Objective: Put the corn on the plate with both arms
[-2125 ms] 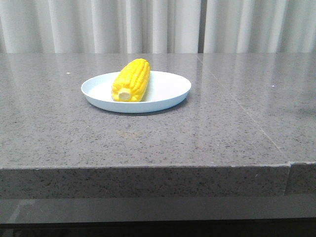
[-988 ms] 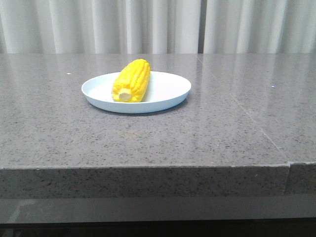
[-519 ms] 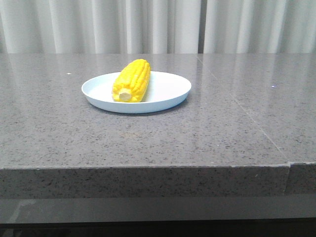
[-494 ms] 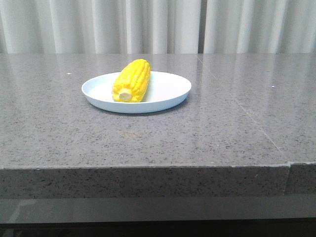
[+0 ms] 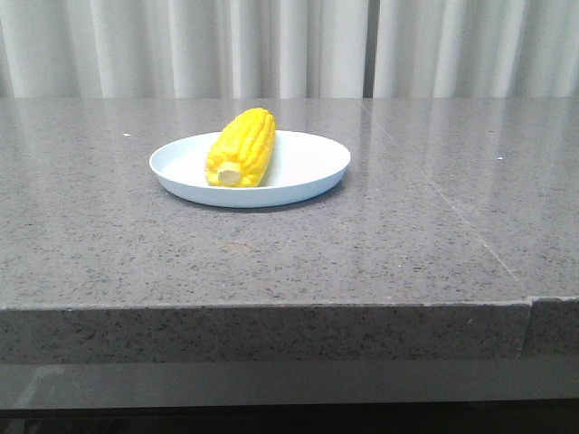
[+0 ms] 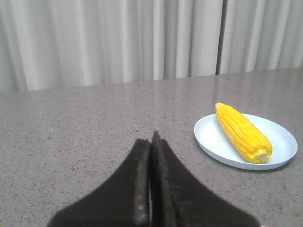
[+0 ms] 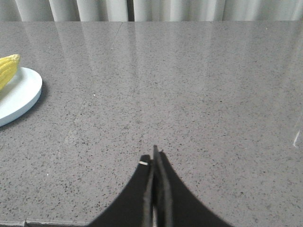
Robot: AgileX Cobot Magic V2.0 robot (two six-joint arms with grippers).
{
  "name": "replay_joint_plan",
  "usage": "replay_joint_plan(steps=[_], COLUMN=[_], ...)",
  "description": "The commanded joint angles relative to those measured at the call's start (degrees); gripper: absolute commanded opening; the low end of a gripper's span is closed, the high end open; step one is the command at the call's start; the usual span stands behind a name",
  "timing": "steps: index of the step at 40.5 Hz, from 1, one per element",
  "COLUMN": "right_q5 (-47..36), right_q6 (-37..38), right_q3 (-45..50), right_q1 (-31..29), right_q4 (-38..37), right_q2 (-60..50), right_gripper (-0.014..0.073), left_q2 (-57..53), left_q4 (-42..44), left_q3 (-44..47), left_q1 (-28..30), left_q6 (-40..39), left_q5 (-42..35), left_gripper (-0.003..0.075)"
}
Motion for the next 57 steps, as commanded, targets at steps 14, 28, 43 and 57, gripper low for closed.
replay_joint_plan(steps=[14, 28, 43, 57], right_q5=[-4.32, -4.28, -4.28, -4.28], right_q6=[-0.52, -0.52, -0.52, -0.52], right_q3=[-1.43, -1.43, -1.43, -1.43], right_q1=[-0.29, -0.29, -0.29, -0.29], right_q4=[-1.30, -1.30, -1.30, -1.30], right_q2=[0.56, 0.56, 0.56, 0.56], right_gripper=[-0.0122, -0.0122, -0.0122, -0.0122], left_q2=[-3.54, -5.64, -5.64, -5.64], left_q4=[-0.43, -7.13, -7.13, -7.13], left_q3=[3.73, 13.37, 23.91, 23.91], left_q1=[4.31, 17.04, 17.57, 17.57], left_q6=[-0.42, 6.19, 6.08, 6.08], left_q5=[-8.80, -13.07, -23.81, -22.28], left_gripper=[-0.0020, -0.0020, -0.0020, -0.0020])
